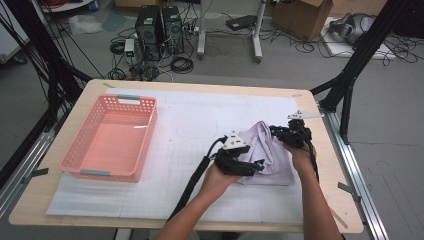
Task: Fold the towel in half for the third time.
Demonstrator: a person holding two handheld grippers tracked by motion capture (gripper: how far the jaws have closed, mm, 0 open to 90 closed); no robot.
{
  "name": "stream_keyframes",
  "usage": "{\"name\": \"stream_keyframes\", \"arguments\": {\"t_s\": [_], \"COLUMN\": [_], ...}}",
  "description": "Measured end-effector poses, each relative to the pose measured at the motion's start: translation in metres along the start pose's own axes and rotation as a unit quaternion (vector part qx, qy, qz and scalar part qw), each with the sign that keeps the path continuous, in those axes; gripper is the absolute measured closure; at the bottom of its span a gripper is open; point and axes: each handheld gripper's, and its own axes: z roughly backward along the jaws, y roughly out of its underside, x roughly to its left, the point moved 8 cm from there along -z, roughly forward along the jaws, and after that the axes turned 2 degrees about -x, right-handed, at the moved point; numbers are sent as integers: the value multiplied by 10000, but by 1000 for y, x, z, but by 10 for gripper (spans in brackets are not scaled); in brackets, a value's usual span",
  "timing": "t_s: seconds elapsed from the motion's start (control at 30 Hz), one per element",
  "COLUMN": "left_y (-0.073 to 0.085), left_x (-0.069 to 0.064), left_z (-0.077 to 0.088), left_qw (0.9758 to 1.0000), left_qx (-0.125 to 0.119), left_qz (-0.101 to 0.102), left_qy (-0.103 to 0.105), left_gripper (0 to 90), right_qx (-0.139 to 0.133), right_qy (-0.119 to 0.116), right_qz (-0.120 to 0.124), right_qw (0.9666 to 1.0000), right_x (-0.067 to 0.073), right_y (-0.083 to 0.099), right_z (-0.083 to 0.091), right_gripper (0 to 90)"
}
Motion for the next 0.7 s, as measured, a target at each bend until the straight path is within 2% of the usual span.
{"name": "stream_keyframes", "arguments": {"t_s": [0.07,0.2,0.23,0.33,0.47,0.53,0.7], "left_y": [2,10,12,20,26,28,34], "left_x": [12,35,40,55,66,70,78], "left_z": [14,35,39,50,61,67,75], "left_qw": [9999,9994,9992,9983,9976,9978,9972], "left_qx": [-31,-31,-53,-15,25,-109,-90], "left_qz": [6,85,104,124,117,110,124], "left_qy": [-116,-335,-382,-574,-681,-648,-728], "left_gripper": [306,312,307,291,284,284,285], "right_qx": [91,79,66,2,-123,-151,-25], "right_qy": [67,206,247,404,658,752,766], "right_qz": [-38,-204,-206,-381,-494,-518,-421], "right_qw": [9999,9995,9995,9985,9965,9957,9962], "right_x": [-3,-10,-11,-15,-22,-24,-21], "right_y": [7,16,17,18,24,30,43], "right_z": [0,2,3,10,25,36,54], "right_gripper": [848,827,799,626,553,548,528]}}
